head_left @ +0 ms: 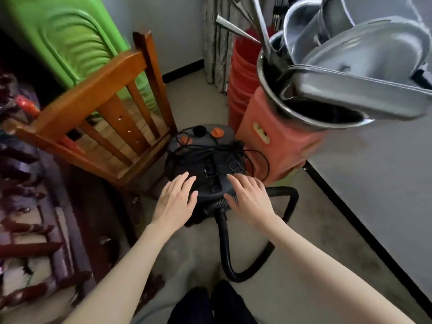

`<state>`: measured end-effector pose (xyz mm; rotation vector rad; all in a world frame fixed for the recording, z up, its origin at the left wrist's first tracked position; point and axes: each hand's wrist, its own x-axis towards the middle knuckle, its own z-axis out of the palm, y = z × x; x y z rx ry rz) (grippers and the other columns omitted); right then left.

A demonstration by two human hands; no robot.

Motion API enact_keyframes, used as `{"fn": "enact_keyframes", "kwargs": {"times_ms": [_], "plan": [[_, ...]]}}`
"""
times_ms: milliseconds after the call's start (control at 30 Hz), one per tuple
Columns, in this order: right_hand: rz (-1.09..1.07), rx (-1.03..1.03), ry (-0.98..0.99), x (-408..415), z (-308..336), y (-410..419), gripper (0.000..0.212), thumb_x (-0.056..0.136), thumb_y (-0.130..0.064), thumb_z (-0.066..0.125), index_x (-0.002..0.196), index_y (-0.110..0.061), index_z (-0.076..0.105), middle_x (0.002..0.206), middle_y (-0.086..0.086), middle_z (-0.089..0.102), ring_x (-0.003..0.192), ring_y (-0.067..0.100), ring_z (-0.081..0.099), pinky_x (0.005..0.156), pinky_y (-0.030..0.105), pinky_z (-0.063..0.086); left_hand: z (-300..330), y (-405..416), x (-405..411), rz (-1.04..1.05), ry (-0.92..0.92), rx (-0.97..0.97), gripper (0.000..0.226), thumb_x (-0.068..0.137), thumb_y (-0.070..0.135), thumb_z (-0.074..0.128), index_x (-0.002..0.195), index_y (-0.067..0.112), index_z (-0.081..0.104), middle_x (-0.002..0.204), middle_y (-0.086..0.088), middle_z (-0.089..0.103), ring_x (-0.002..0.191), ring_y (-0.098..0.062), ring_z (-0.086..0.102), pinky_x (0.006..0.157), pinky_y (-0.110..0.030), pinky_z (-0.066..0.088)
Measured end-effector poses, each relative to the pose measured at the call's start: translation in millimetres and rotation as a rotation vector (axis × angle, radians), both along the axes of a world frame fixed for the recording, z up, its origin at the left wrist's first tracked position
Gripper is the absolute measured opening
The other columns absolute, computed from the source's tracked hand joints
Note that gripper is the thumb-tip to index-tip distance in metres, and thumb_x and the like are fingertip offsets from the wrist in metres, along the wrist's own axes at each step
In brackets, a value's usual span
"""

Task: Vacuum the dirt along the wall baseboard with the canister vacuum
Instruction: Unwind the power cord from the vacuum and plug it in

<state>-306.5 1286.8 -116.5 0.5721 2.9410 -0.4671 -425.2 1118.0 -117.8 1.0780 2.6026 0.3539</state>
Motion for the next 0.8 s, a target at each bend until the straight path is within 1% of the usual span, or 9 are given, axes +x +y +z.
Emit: {"fn": "enact_keyframes", "kwargs": {"times_ms": [133, 267, 400, 467, 533, 600, 667, 733, 800], "plan": [[0.031, -0.086, -0.039, -36.8, -34.7, 9.7, 0.055, 0.098, -0.034, 0.051, 0.146, -0.007, 0.040, 0.145, 0.012, 0.045, 0.134, 0.030, 0.041, 0.113, 0.040, 0.027, -38.1, 8.4, -27.1, -0.019, -0.019, -0.069, 0.055, 0.100, 0.035, 0.035, 0.151, 0.020, 0.020, 0.159, -0.004, 0.012, 0.147, -0.018, 0.008, 0.119, -0.036, 0.005], [0.018, -0.146, -0.038, -78.2, -69.2, 16.7, 0.057, 0.101, -0.031, 0.048, 0.148, -0.001, 0.033, 0.150, 0.016, 0.039, 0.141, 0.029, 0.033, 0.116, 0.034, 0.023, -80.4, 22.8, -62.1, -0.094, 0.024, -0.171, 0.067, 0.099, 0.042, 0.036, 0.152, 0.023, 0.000, 0.160, -0.006, -0.009, 0.147, -0.024, -0.010, 0.118, -0.045, -0.004], [-0.022, -0.082, 0.049, -113.2, -101.9, 20.5, 0.061, 0.098, -0.026, 0.056, 0.144, 0.008, 0.035, 0.148, 0.025, 0.039, 0.141, 0.037, 0.034, 0.118, 0.041, 0.022, -114.7, 37.9, -99.2, -0.169, 0.100, -0.166, 0.076, 0.097, 0.048, 0.039, 0.146, 0.023, -0.013, 0.158, -0.010, -0.013, 0.145, -0.032, -0.013, 0.116, -0.050, -0.004], [-0.009, -0.024, 0.032, -124.1, -116.6, 23.2, 0.068, 0.098, -0.033, 0.055, 0.148, 0.006, 0.028, 0.154, 0.024, 0.028, 0.145, 0.036, 0.024, 0.119, 0.041, 0.011, -128.6, 46.5, -115.4, -0.201, 0.130, -0.159, 0.079, 0.095, 0.052, 0.038, 0.145, 0.021, -0.015, 0.155, -0.009, -0.017, 0.145, -0.033, -0.013, 0.116, -0.051, -0.003], [0.035, 0.028, -0.038, -130.8, -133.1, 28.3, 0.076, 0.099, -0.045, 0.046, 0.152, 0.000, 0.014, 0.160, 0.019, 0.011, 0.149, 0.032, 0.009, 0.120, 0.039, -0.001, -142.2, 54.6, -128.0, -0.209, 0.121, -0.169, 0.082, 0.093, 0.056, 0.036, 0.144, 0.021, -0.018, 0.152, -0.007, -0.024, 0.144, -0.031, -0.017, 0.116, -0.051, -0.005], [0.075, 0.069, -0.103, -133.8, -147.6, 33.0, 0.083, 0.098, -0.055, 0.040, 0.153, -0.006, 0.003, 0.162, 0.015, -0.001, 0.150, 0.028, -0.002, 0.118, 0.038, -0.010, -153.9, 58.9, -135.2, -0.212, 0.100, -0.184, 0.084, 0.093, 0.058, 0.034, 0.143, 0.021, -0.021, 0.152, -0.004, -0.027, 0.142, -0.029, -0.021, 0.115, -0.049, -0.009], [0.088, 0.097, -0.129, -136.7, -155.8, 35.6, 0.088, 0.096, -0.060, 0.040, 0.153, -0.007, 0.001, 0.161, 0.015, -0.004, 0.150, 0.028, -0.004, 0.118, 0.040, -0.011, -160.5, 59.3, -138.4, -0.218, 0.098, -0.179, 0.083, 0.093, 0.056, 0.038, 0.145, 0.021, -0.016, 0.156, -0.005, -0.016, 0.143, -0.029, -0.018, 0.114, -0.049, -0.008], [0.071, 0.111, -0.117, -142.1, -158.4, 36.5, 0.090, 0.093, -0.061, 0.045, 0.153, -0.004, 0.008, 0.161, 0.017, 0.002, 0.150, 0.031, 0.002, 0.119, 0.045, -0.004, -161.5, 59.8, -139.2, -0.222, 0.122, -0.164, 0.082, 0.091, 0.050, 0.048, 0.149, 0.017, 0.000, 0.159, -0.010, 0.007, 0.145, -0.032, -0.001, 0.115, -0.051, 0.000], [0.047, 0.129, -0.104, -150.6, -159.8, 37.1, 0.092, 0.090, -0.060, 0.050, 0.153, -0.003, 0.014, 0.161, 0.018, 0.009, 0.149, 0.032, 0.006, 0.119, 0.050, 0.002, -161.8, 62.3, -139.4, -0.211, 0.152, -0.155, 0.078, 0.089, 0.042, 0.058, 0.150, 0.012, 0.020, 0.155, -0.012, 0.027, 0.144, -0.035, 0.016, 0.113, -0.054, 0.013]]}}
